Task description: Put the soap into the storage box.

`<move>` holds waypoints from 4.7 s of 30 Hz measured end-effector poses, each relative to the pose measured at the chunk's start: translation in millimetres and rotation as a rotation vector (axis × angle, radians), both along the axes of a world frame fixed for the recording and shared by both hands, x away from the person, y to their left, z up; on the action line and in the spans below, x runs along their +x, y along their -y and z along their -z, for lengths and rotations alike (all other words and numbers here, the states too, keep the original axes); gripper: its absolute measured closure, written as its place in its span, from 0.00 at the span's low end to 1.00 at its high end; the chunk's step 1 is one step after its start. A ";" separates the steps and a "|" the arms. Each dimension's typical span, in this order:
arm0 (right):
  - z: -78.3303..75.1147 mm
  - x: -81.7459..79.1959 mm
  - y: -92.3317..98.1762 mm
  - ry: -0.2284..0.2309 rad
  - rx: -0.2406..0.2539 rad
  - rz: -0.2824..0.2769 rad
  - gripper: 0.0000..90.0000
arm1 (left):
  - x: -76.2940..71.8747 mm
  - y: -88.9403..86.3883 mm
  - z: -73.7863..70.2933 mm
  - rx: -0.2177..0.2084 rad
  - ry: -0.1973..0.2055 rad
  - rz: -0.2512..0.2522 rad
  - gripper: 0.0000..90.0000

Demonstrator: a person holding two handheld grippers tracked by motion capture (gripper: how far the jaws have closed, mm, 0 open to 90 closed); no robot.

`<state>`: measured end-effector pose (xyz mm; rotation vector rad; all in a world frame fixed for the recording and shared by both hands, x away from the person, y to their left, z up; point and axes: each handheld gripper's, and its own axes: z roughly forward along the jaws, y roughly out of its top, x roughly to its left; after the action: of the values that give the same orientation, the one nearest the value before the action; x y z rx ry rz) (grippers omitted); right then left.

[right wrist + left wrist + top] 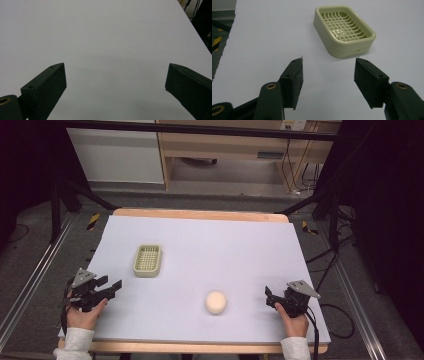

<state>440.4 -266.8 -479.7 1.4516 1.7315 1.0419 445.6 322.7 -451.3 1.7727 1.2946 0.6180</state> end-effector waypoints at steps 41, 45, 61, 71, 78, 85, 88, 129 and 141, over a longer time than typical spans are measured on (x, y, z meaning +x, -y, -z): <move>3.1 5.0 -8.5 -0.036 -0.005 -0.023 0.05 | 9.3 75.0 -27.1 0.034 0.018 0.225 0.31; 3.4 5.7 -8.9 -0.039 -0.007 -0.019 0.05 | 9.7 85.8 -31.8 0.040 0.023 0.256 0.31; 5.1 6.9 -8.3 -0.055 -0.015 -0.020 0.05 | 14.2 125.0 -38.7 0.056 0.013 0.345 0.30; 5.3 7.3 -9.2 -0.060 -0.025 -0.024 0.05 | 14.2 143.9 -36.4 0.061 -0.002 0.387 0.29; 5.3 7.2 -9.7 -0.060 -0.027 -0.024 0.05 | 14.5 161.1 -36.2 0.065 -0.015 0.418 0.28; 5.3 7.4 -9.5 -0.062 -0.026 -0.026 0.05 | 14.1 170.8 -33.3 0.074 -0.026 0.435 0.27; 5.3 7.5 -9.2 -0.062 -0.027 -0.025 0.05 | 14.1 176.4 -32.5 0.077 -0.031 0.443 0.27; 5.2 6.6 -6.3 -0.069 -0.019 -0.026 0.05 | 7.3 235.6 -23.6 0.122 -0.084 0.544 0.19; 5.3 7.0 -6.4 -0.071 -0.018 -0.022 0.05 | 5.3 252.1 -18.0 0.127 -0.103 0.569 0.19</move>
<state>447.4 -260.4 -485.0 1.4777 1.8057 0.9939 450.9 70.6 -433.3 2.1751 0.7624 0.2910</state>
